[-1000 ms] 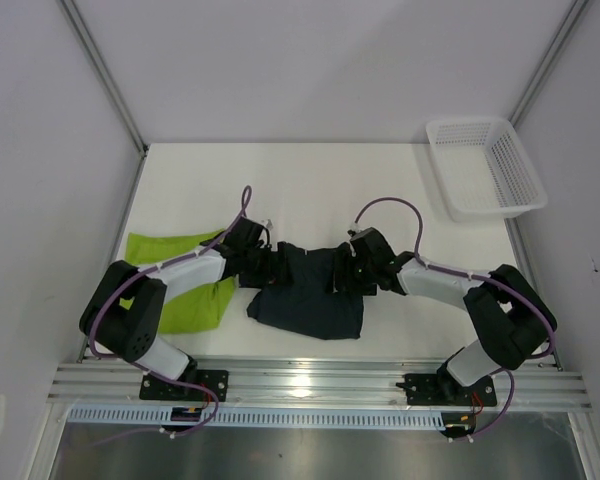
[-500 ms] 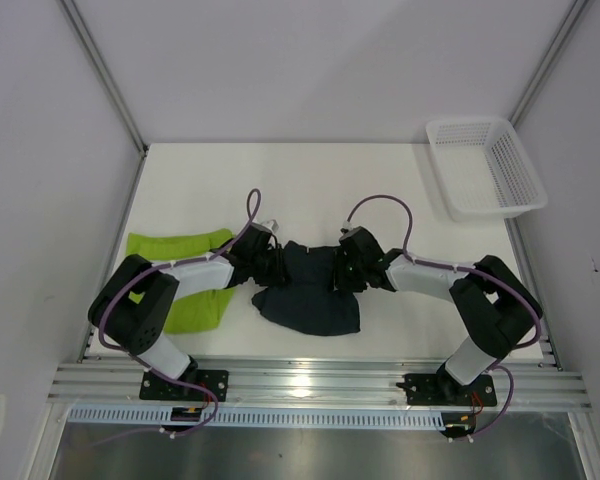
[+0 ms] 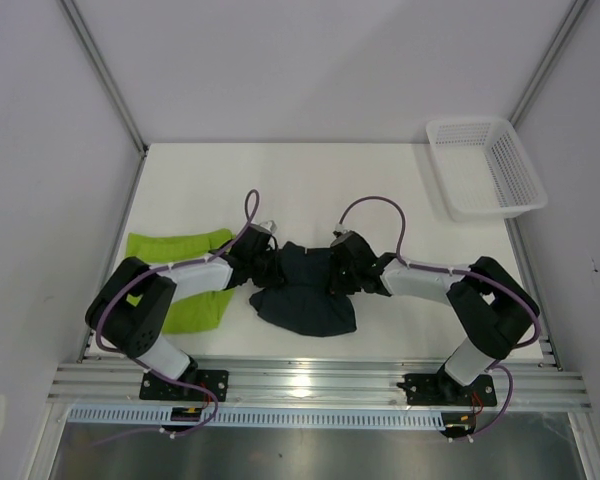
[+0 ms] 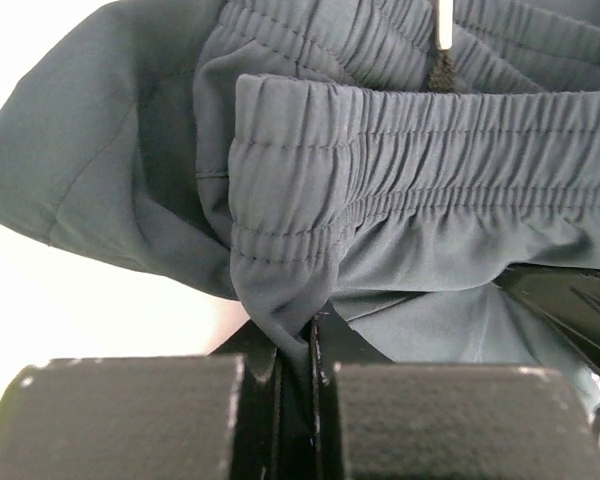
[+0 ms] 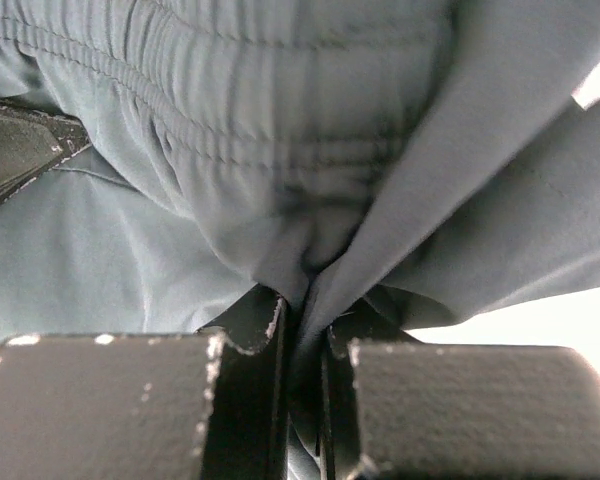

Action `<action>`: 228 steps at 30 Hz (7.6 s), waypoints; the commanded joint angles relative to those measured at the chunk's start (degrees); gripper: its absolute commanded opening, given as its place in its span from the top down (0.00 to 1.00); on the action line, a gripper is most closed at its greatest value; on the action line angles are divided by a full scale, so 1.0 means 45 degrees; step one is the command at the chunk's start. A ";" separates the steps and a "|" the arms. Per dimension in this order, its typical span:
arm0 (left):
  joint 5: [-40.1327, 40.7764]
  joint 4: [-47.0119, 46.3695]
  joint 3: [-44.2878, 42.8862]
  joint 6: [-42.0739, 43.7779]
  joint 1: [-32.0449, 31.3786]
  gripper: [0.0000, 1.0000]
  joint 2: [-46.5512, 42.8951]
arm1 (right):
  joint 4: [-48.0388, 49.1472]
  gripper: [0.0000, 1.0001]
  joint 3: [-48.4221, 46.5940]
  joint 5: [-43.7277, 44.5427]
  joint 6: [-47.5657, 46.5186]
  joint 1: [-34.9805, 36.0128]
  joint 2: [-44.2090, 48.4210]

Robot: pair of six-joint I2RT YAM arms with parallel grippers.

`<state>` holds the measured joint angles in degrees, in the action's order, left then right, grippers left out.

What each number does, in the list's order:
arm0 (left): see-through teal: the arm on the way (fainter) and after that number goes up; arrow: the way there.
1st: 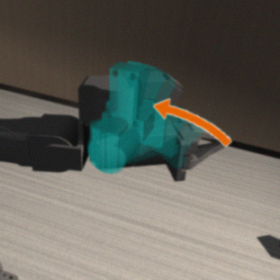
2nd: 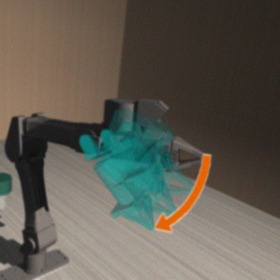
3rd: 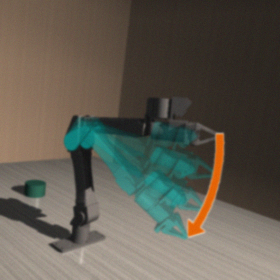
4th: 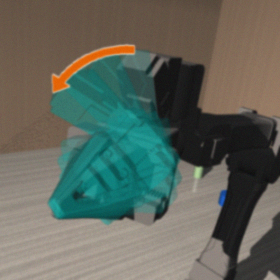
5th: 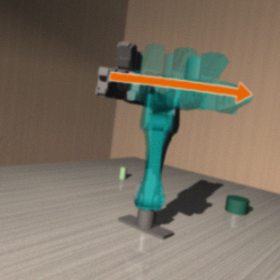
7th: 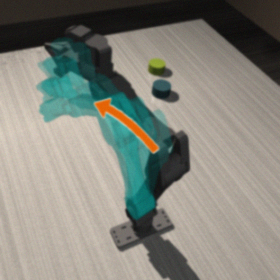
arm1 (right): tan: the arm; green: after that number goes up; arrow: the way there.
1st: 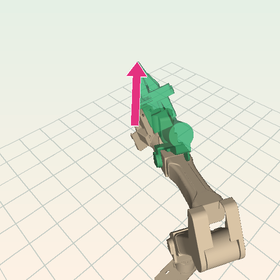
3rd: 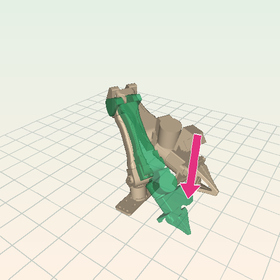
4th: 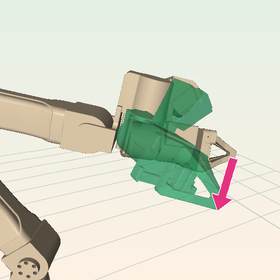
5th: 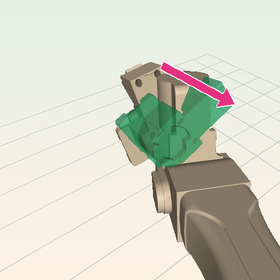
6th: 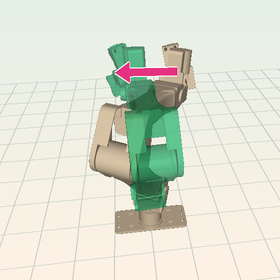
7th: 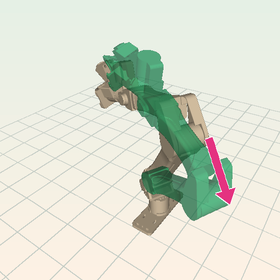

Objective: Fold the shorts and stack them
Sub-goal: Neatly place the folded shorts to the corner

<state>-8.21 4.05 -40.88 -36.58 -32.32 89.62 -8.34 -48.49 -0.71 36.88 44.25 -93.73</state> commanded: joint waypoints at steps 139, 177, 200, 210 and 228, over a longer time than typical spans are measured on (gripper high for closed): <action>-0.6417 -0.8006 0.5197 -0.4370 1.5951 0.31 -0.3109 | 0.5504 1.00 -1.1998 -0.7303 0.5163 0.2491 -1.1084; -0.7201 -0.3404 0.4067 -0.3358 1.5970 0.05 -0.9036 | 0.5505 1.00 -1.5321 -0.4921 0.5981 0.2120 -1.2314; -0.6382 0.1734 0.0161 -0.0721 1.4938 0.01 -1.1750 | 0.3086 0.02 -1.1400 -0.3323 -0.0906 0.1260 -0.4548; -0.2242 0.1717 0.0000 0.0999 0.9124 0.01 -1.2106 | 0.2011 0.01 -0.2998 0.2747 -0.4816 0.1280 0.4567; 0.3893 -0.0005 0.5568 0.2150 0.2377 0.01 -1.5480 | 0.1716 0.01 0.5204 0.9451 -0.4564 0.0694 1.2664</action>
<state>4.93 6.52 -18.48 -30.55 -20.99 23.83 -2.74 -28.29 32.73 15.86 47.48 -39.00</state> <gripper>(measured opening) 0.991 0.993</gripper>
